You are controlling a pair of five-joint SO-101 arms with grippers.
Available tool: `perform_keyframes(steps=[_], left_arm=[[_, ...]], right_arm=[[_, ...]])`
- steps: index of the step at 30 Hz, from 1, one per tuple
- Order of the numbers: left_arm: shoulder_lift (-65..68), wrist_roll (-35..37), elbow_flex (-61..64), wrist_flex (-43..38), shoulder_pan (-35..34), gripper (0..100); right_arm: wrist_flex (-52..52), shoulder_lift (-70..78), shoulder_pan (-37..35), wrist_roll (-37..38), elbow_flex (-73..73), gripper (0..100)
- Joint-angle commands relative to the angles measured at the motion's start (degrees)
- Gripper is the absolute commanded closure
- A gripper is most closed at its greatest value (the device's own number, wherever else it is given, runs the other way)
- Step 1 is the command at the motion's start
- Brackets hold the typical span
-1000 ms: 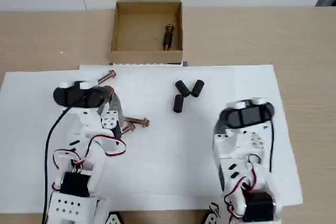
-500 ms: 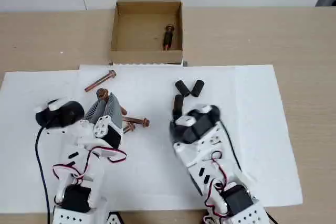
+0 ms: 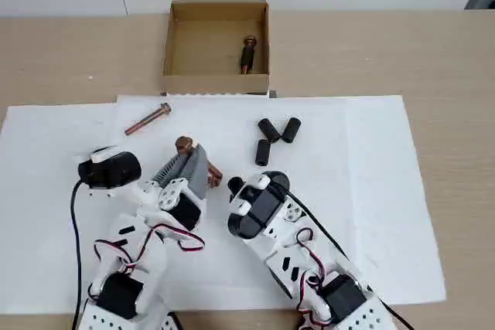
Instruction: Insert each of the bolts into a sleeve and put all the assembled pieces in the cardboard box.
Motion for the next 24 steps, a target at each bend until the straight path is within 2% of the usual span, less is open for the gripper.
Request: perform_keyframes(steps=[1,7,12,16,24], left_arm=[[-1.1,0.4,-4.2,-1.8,1.2,100],[-1.1,0.4,-6.2,-1.8,1.5,100],[-1.1,0.3,-7.0,-1.5,1.6,100],[-1.1,0.3,-7.0,-1.4,2.8,100],[-1.0,0.0,-7.0,0.9,4.5,100]], right_arm=[[-1.2,-0.7,-0.4,1.1,0.9,99.6],[-0.8,-0.6,-0.3,1.1,0.9,99.6],[0.8,-0.6,-0.3,5.5,1.0,99.6],[0.8,-0.6,-0.3,5.8,1.0,99.6],[-2.9,-0.6,-0.2,5.9,1.0,99.6]])
